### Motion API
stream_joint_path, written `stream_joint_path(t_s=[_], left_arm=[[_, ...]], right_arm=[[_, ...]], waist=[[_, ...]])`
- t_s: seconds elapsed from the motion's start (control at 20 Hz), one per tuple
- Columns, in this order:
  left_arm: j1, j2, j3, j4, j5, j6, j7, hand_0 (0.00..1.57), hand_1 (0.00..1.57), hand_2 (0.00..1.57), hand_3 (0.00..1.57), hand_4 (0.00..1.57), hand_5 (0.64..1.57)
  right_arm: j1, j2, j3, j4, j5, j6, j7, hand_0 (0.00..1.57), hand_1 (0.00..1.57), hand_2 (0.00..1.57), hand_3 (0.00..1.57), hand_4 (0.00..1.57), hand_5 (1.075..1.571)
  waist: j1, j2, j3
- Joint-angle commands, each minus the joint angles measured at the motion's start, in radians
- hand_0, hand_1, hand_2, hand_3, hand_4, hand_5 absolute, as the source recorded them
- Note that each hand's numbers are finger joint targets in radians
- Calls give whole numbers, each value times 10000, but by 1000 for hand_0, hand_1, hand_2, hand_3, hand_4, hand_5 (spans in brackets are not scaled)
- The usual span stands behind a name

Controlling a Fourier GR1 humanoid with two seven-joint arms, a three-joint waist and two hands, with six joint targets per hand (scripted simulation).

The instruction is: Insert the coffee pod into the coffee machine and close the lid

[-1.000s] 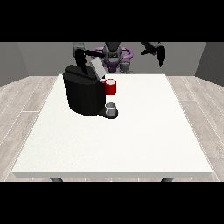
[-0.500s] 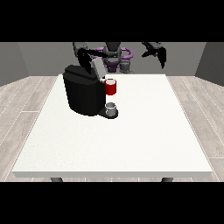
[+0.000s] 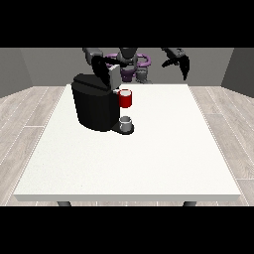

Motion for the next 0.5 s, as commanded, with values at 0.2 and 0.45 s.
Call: stream_joint_path(t_s=[0.2,0.45], left_arm=[[-190,-51,-221,29,-131,90,21,0,0,0,0,337,1571],[-625,-200,-418,-31,-29,-20,94,0,0,0,0,386,1571]], right_arm=[[-917,428,636,-131,507,-112,-83,0,0,0,0,0,1571],[-1592,182,910,-430,1118,-513,443,0,0,0,0,102,1571]], waist=[[572,273,-51],[1153,382,-55]])
